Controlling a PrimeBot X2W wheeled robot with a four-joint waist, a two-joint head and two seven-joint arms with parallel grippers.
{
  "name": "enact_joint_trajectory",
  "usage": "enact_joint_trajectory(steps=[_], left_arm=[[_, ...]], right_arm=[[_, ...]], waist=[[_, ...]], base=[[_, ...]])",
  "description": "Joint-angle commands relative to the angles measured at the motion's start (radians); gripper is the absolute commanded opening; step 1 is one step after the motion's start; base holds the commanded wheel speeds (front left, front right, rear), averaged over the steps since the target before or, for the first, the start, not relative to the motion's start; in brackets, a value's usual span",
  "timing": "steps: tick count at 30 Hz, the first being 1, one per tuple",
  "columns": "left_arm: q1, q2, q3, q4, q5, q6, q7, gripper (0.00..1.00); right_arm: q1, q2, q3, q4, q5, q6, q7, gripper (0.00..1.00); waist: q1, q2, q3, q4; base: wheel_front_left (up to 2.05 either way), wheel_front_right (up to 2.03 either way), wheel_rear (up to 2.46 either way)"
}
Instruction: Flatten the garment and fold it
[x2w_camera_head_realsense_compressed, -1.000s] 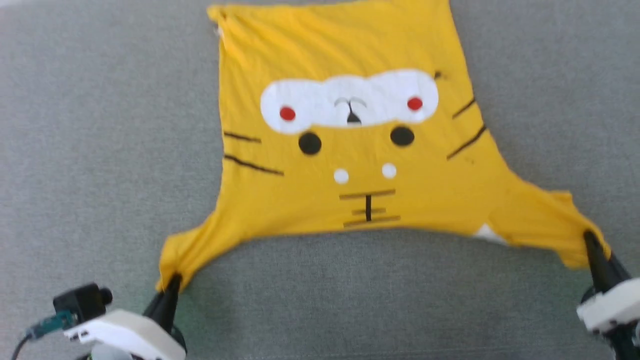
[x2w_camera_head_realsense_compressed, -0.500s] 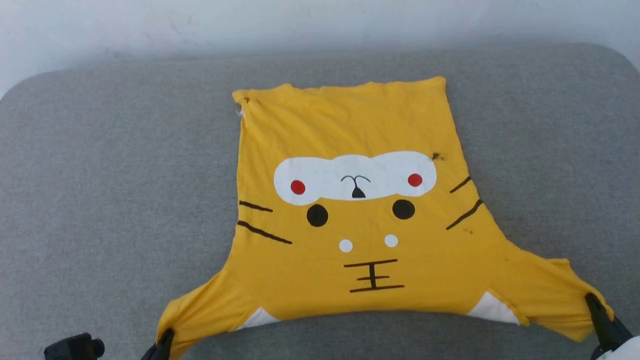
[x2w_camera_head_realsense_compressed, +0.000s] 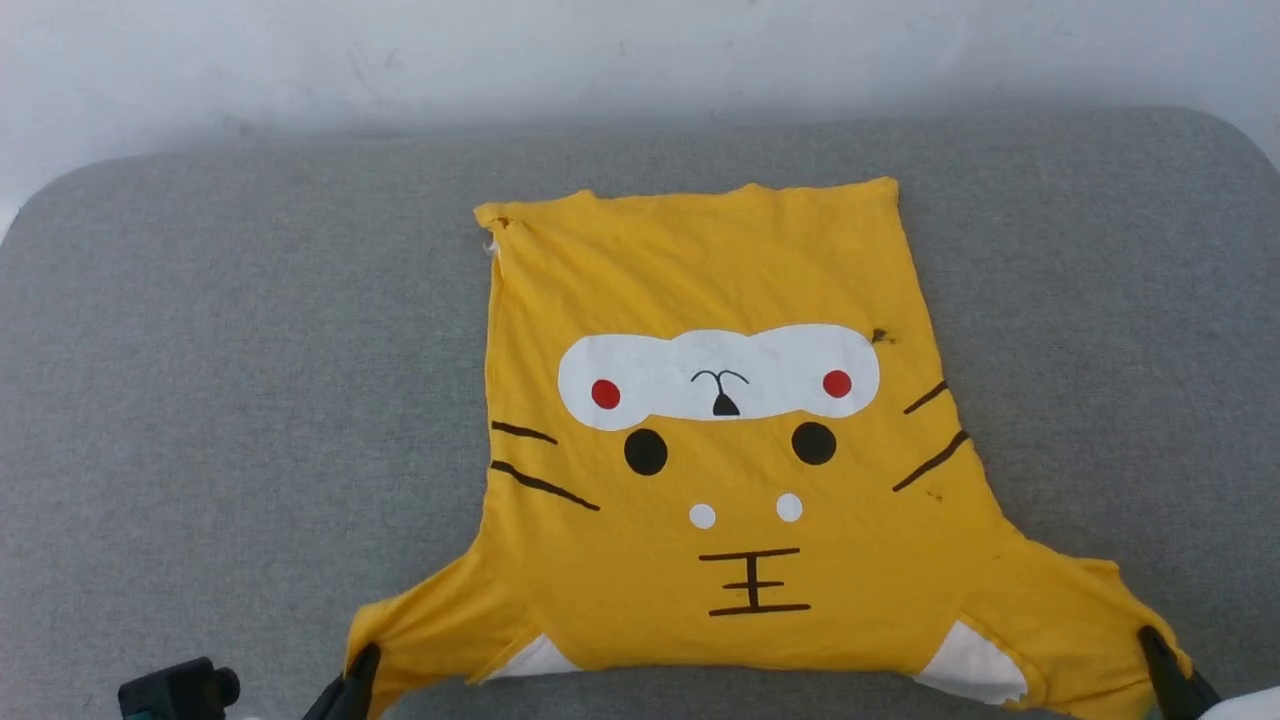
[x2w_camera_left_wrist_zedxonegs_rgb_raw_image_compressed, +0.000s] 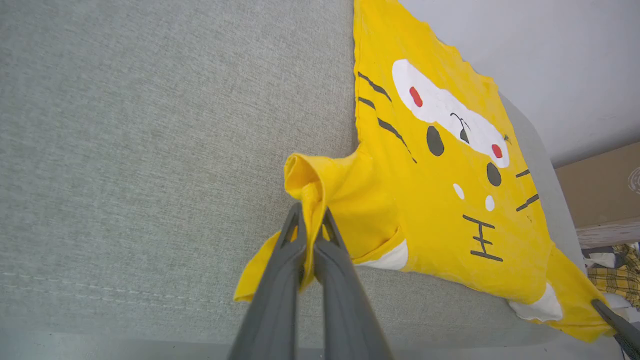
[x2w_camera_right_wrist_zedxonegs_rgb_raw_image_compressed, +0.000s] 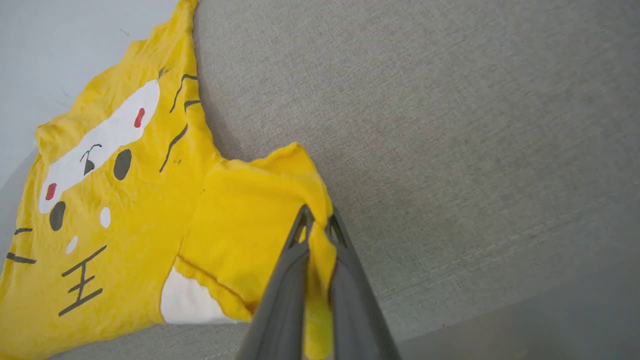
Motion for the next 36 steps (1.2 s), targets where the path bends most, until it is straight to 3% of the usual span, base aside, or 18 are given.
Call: enact_joint_trajectory(steps=[1,7,8,10,11,18,24,27,33,36], left_arm=[[-0.012,-0.002,-0.005,-0.006,0.012,-0.004,-0.004,0.0],[-0.052,-0.003,-0.031,-0.001,0.026,-0.013,-0.006,0.0],[-0.058,-0.003,-0.035,0.0,0.027,-0.015,-0.006,0.0],[-0.067,-0.002,-0.04,0.001,0.029,-0.017,-0.006,0.0],[-0.07,0.0,-0.042,0.001,0.031,-0.018,-0.005,0.0],[-0.089,0.011,-0.048,-0.019,0.049,-0.027,-0.02,0.0],[-0.136,0.01,-0.062,-0.073,0.08,-0.034,-0.054,0.0],[-0.166,0.016,-0.077,-0.09,0.1,-0.037,-0.054,0.0],[-0.223,0.018,-0.102,-0.121,0.118,-0.045,-0.054,0.0],[-0.245,0.018,-0.11,-0.138,0.123,-0.049,-0.055,0.0]], right_arm=[[-0.028,0.0,0.007,0.024,-0.01,-0.002,-0.014,0.0],[-0.117,0.0,0.046,0.163,-0.08,-0.002,-0.049,0.0],[-0.13,0.0,0.045,0.185,-0.087,-0.002,-0.055,0.11],[-0.155,0.0,0.044,0.218,-0.1,-0.002,-0.068,0.67],[-0.164,0.0,0.047,0.226,-0.106,-0.002,-0.07,1.0],[-0.184,0.0,0.02,0.134,-0.137,-0.002,-0.024,1.0],[-0.257,-0.02,-0.039,-0.094,-0.19,-0.002,0.098,1.0],[-0.339,-0.069,-0.033,-0.161,-0.221,-0.002,0.172,1.0],[-0.581,-0.166,0.014,-0.169,-0.278,-0.002,0.32,1.0],[-0.713,-0.183,0.045,-0.136,-0.308,-0.002,0.402,1.0]], waist=[[0.0,-0.0001,0.006,0.003],[0.0,-0.0001,0.019,0.01],[0.0,-0.0001,0.021,0.012],[0.0,-0.0001,0.023,0.016],[0.0,-0.0001,0.024,0.018],[0.0,-0.0001,0.054,0.027],[0.0,-0.0001,0.123,0.038],[0.0,-0.0001,0.169,0.048],[0.0,-0.0001,0.257,0.079],[0.0,-0.0001,0.298,0.099]], base=[[0.0,0.0,0.0],[0.0,0.0,0.0],[0.0,0.0,0.0],[0.0,0.0,0.0],[0.0,0.0,0.0],[0.0,0.0,0.0],[0.0,0.0,0.0],[0.0,0.0,0.0],[0.0,0.0,0.0],[0.0,0.0,0.0]])
